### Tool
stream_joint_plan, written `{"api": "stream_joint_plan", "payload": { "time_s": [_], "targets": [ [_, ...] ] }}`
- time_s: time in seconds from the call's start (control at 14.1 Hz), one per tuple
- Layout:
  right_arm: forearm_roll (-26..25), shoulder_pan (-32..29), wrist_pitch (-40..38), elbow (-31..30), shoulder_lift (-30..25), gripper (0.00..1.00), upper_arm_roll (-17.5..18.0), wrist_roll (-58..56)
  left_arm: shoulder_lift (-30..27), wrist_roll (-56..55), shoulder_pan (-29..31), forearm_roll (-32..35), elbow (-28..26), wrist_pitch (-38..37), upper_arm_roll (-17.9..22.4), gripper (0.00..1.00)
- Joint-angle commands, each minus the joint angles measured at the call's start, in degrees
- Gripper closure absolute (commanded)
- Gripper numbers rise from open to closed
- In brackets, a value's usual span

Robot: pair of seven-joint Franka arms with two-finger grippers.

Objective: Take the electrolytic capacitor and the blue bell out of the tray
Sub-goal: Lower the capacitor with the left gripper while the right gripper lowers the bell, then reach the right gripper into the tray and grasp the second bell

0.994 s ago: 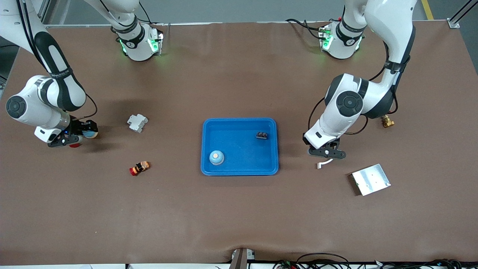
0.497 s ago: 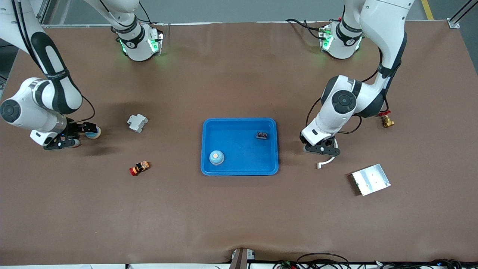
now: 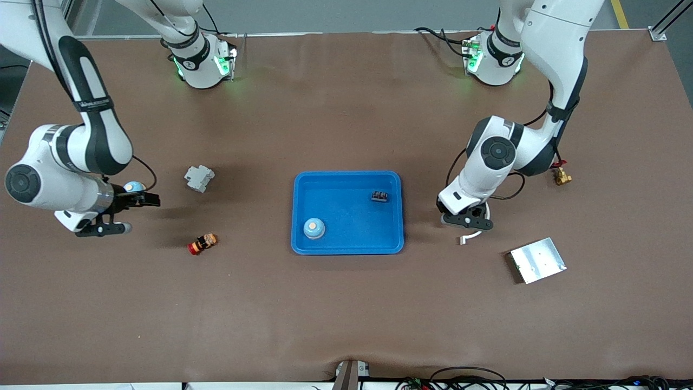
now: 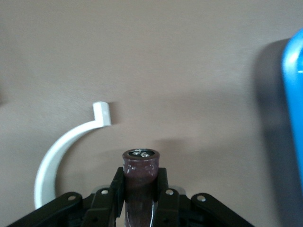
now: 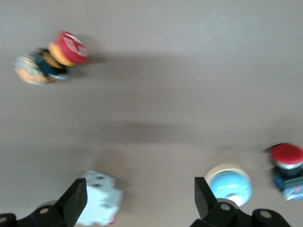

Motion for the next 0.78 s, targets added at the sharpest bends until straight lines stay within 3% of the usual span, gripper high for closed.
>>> {"api": "stream_joint_plan", "payload": {
  "time_s": [0.0,0.28,0.71],
  "targets": [
    [2.8,6.6,-4.4,6.0,0.0,0.00,-0.4,10.5,1.1,1.0,2.0,3.2,-0.6,3.1,-0.2,1.00],
    [4.2,14.2,-4.1,10.6,2.4,0.00,-0.4,26.4,1.5,1.0,2.3,3.4,-1.7,4.8,-0.2,1.00],
    [3.8,25.1,-2.8,23.5,12.9,0.00,-0.5,57.9,2.0,0.5,2.2,3.4,-4.3,9.0,-0.2,1.00]
  ]
}}
